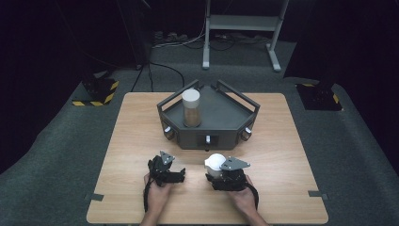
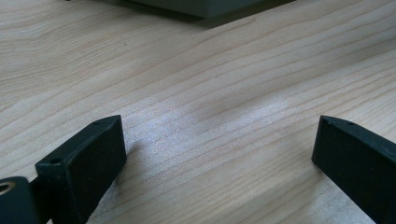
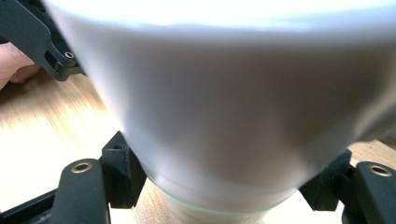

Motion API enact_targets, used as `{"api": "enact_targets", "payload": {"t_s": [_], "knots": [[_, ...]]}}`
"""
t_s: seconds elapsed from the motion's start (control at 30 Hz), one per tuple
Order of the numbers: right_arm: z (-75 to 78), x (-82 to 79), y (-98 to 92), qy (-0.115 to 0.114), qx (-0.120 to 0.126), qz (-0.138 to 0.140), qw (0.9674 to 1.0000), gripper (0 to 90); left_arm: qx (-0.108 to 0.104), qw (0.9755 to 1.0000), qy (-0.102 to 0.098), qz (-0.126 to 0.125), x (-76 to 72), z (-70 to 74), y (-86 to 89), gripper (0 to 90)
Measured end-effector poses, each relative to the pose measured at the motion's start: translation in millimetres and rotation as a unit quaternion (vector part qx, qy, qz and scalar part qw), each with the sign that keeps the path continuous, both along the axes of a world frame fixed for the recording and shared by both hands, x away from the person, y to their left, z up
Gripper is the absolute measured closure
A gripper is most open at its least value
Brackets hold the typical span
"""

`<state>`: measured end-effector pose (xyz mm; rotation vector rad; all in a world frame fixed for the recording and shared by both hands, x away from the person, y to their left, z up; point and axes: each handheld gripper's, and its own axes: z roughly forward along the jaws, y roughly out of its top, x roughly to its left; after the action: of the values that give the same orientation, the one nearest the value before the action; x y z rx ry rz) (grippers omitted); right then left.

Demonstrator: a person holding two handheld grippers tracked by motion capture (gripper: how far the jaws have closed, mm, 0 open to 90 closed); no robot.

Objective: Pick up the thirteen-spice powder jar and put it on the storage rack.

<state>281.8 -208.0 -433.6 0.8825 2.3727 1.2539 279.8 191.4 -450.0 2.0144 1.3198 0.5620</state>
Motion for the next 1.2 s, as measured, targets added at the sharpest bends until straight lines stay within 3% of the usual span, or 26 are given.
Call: {"api": "enact_targets", "payload": {"t_s": [0.3, 1.2], "knots": [[2.4, -1.9, -1.1, -0.004, 0.001, 0.001, 1.0000, 30.4, 0.000, 1.0000, 0.001, 0.000, 0.1, 0.2, 0.1, 2.8], [35.0, 5.4, -17.2, -0.024, 0.019, -0.004, 0.9995, 30.6, 0.000, 1.0000, 0.001, 0.000, 0.0, 0.2, 0.0, 2.9]]}}
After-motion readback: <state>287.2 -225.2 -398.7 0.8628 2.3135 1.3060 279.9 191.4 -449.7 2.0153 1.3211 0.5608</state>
